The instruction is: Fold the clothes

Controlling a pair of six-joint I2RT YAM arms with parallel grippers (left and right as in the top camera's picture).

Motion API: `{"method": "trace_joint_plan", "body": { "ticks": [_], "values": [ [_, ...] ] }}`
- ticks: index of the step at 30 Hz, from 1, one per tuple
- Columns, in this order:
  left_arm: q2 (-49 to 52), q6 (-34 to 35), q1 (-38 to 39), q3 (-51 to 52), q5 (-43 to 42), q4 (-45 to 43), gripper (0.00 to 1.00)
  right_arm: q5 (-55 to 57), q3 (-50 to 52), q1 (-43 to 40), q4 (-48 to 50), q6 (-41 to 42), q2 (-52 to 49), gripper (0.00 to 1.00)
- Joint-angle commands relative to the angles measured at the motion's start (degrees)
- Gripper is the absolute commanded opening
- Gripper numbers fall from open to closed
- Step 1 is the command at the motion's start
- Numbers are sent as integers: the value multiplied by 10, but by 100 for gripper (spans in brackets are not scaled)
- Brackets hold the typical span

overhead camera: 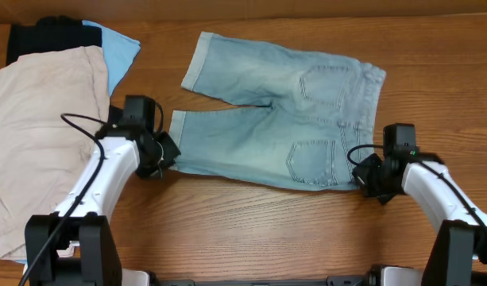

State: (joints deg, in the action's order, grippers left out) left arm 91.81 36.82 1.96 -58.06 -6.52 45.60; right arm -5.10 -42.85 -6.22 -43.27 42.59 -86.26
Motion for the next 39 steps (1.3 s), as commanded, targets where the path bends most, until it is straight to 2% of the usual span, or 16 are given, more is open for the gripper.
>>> {"method": "trace_joint_plan", "body": {
  "ticks": [1, 8, 12, 19, 25, 36, 39],
  "values": [
    [-3, -43, -17, -81, 34, 45, 4, 21, -85, 0, -85, -40, 28, 4],
    [-20, -85, -19, -233, 132, 194, 4, 21, -218, 0, -305, -82, 76, 4],
    [-35, -121, -19, -294, 138, 242, 4, 20, -223, 1, -372, -82, 111, 4],
    [-63, -129, -19, -353, 162, 294, 4, -19, -223, 1, -469, -82, 196, 4],
    [-80, -129, -10, -358, 156, 249, 4, -20, -217, 0, -463, -81, 269, 4],
    [53, -129, 66, -358, 158, 155, 4, -27, -141, 1, -416, -70, 222, 4],
    [90, -128, 73, -358, 157, 104, 4, -40, -119, 1, -390, -68, 208, 4]
  ]
}}
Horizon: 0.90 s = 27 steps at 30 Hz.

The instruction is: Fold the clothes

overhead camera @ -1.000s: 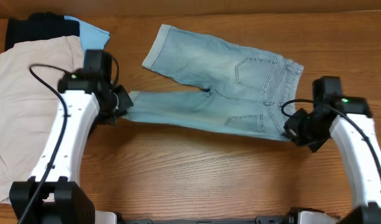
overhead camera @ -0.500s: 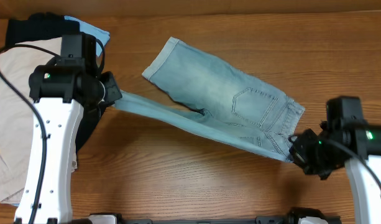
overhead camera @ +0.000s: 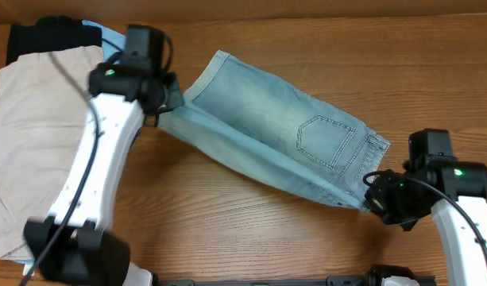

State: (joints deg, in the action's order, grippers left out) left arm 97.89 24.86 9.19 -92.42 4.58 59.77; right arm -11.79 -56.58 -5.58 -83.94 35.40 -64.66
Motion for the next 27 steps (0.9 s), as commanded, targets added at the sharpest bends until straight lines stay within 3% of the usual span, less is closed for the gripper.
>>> {"method": "trace_joint_plan", "body": {
  "ticks": [1, 10, 20, 27],
  "values": [
    [36, -9, 2, -14, 46, -52, 4, 27, 19, -6, 26, 4, -11, 4],
    [106, -4, 10, -14, 28, -282, 4, 56, 18, -18, 185, 34, -89, 4],
    [162, -4, 43, -14, 18, -364, 4, 61, 17, -103, 283, -5, -134, 4],
    [190, -5, 50, -14, 20, -393, 4, 12, 11, -113, 352, -64, -134, 4]
  ]
}}
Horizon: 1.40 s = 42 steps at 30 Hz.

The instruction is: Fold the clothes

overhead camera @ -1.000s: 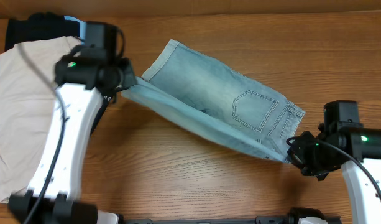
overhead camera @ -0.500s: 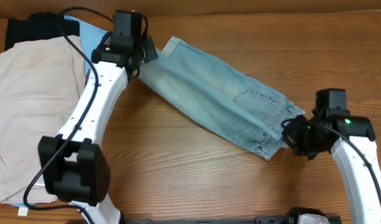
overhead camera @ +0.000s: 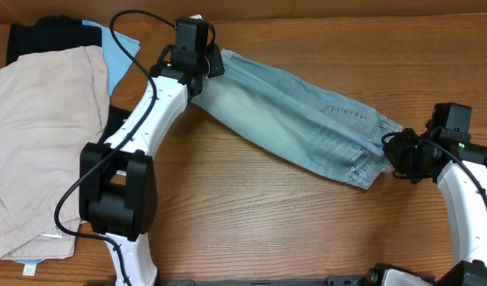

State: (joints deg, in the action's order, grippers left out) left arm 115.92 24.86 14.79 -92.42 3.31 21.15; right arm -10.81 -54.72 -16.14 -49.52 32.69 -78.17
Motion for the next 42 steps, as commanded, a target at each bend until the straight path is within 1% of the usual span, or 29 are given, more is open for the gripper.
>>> {"method": "trace_joint_plan", "body": {
  "ticks": [1, 3, 6, 9, 14, 16, 19, 23, 30, 35, 42],
  "values": [
    [7, -5, -5, -15, 33, -7, 4, 0, -15, -7, 4, -43, 1, 4],
    [-2, -7, -7, -20, 32, -3, 4, 0, -37, -7, -18, -52, 1, 4],
    [-27, -16, -12, -38, 32, 25, 4, 1, -101, -7, -85, -64, 3, 4],
    [-61, -48, -17, -70, 32, 74, 4, 7, -202, -8, -184, -78, 4, 4],
    [-114, -97, -20, -114, 33, 149, 4, 9, -345, -7, -319, -104, 4, 4],
    [-135, -107, -20, -117, 33, 167, 4, 9, -384, -7, -365, -107, 4, 4],
    [-165, -108, -20, -117, 33, 191, 4, 9, -416, -7, -420, -109, 5, 4],
    [-188, -107, -20, -117, 47, 207, 4, 20, -405, -7, -474, -117, 7, 4],
    [-170, -105, -7, -116, 43, 241, 4, 17, -329, -7, -473, -100, 8, 4],
    [-133, -105, 13, -116, 42, 233, 4, 17, -242, -8, -433, -86, 8, 4],
    [-54, -105, 42, -116, 41, 196, 4, 18, -133, -11, -331, -66, 7, 4]
  ]
}}
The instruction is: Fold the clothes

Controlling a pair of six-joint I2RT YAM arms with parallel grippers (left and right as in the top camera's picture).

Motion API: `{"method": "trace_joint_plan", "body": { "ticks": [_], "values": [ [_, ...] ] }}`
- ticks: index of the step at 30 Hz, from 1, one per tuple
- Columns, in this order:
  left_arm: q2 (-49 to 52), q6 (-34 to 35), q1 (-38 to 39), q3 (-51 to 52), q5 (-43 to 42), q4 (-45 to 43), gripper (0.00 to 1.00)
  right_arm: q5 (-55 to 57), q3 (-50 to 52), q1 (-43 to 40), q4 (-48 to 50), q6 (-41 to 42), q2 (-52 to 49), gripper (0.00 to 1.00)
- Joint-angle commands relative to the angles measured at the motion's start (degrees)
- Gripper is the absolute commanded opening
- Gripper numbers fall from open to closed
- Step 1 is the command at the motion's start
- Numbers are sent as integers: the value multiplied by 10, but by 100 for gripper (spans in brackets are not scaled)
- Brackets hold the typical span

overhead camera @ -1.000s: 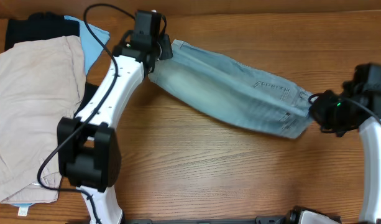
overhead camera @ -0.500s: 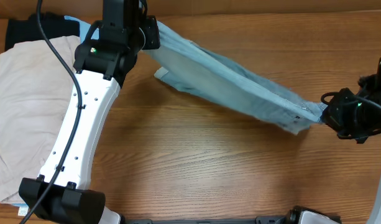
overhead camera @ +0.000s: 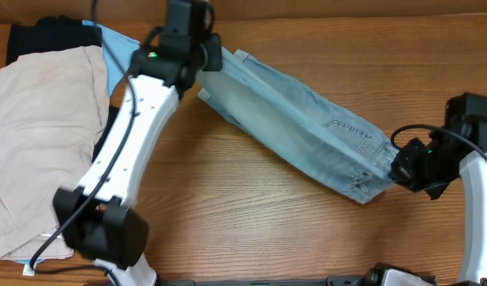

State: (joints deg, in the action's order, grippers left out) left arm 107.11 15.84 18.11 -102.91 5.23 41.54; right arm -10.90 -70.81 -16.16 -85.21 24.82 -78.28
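Note:
Light blue denim shorts (overhead camera: 295,127) hang folded lengthwise, stretched diagonally over the wooden table from upper left to lower right. My left gripper (overhead camera: 209,62) is shut on the leg-hem end at the upper left. My right gripper (overhead camera: 394,165) is shut on the waistband end at the right. A back pocket (overhead camera: 350,135) faces up near the right end. The fingertips themselves are hidden by cloth.
A pile of clothes lies at the left edge: a beige garment (overhead camera: 40,135) on top, a light blue one (overhead camera: 116,44) and a black one (overhead camera: 44,36) beneath. The bare wooden tabletop (overhead camera: 251,222) spreads in front of the shorts.
Both grippers still hold the shorts. The right gripper has shifted slightly lower and right, pulling the denim tauter. The left arm has changed posture, its gripper staying near the upper left.
The shorts lay flat and spread open, with both grippers at their near edge. Then they were lifted and folded lengthwise, the left gripper at the leg hems, the right at the waistband. After that the left end was farther back, and now the denim stretches diagonally between the grippers.

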Motion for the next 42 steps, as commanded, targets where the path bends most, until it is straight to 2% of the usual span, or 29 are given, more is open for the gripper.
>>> {"method": "trace_joint_plan", "body": {
  "ticks": [1, 7, 12, 17, 18, 20, 21, 22, 23, 25, 28, 31, 37, 42],
  "values": [
    [47, -12, 11, -11, 22, -7, 4, 19, 38, -15, 41, 18, 8, 4],
    [113, -4, 14, -11, 22, -28, 4, 23, 101, -37, 165, 25, 6, 4],
    [161, 16, 14, -11, 22, -89, 4, 37, 159, -37, 299, 37, 1, 4],
    [178, 37, 15, -11, 21, -138, 6, 64, 161, -37, 356, 37, -20, 4],
    [180, 37, 16, -11, 21, -144, 15, 67, 161, -37, 370, 37, -27, 5],
    [184, 37, 18, -11, 22, -154, 59, 70, 161, -37, 395, 37, -40, 25],
    [186, 37, 18, -11, 22, -158, 89, 70, 161, -37, 411, 37, -48, 44],
    [186, 37, 19, -11, 22, -161, 100, 70, 161, -37, 423, 37, -53, 62],
    [187, 37, 18, -11, 22, -163, 100, 69, 161, -37, 435, 37, -60, 76],
    [187, 34, 18, -11, 23, -164, 100, 61, 160, -37, 450, 37, -67, 99],
    [184, 34, 12, -26, 19, -142, 100, 52, 149, -38, 444, 37, -65, 100],
    [183, 16, 5, -75, -11, -80, 100, 49, 106, -38, 398, 29, -63, 100],
    [183, -107, -5, -169, -65, 43, 100, 33, -11, -38, 248, -12, -62, 100],
    [195, -186, -5, -167, -68, 82, 100, -25, -23, -38, 166, -84, -64, 100]
  ]
}}
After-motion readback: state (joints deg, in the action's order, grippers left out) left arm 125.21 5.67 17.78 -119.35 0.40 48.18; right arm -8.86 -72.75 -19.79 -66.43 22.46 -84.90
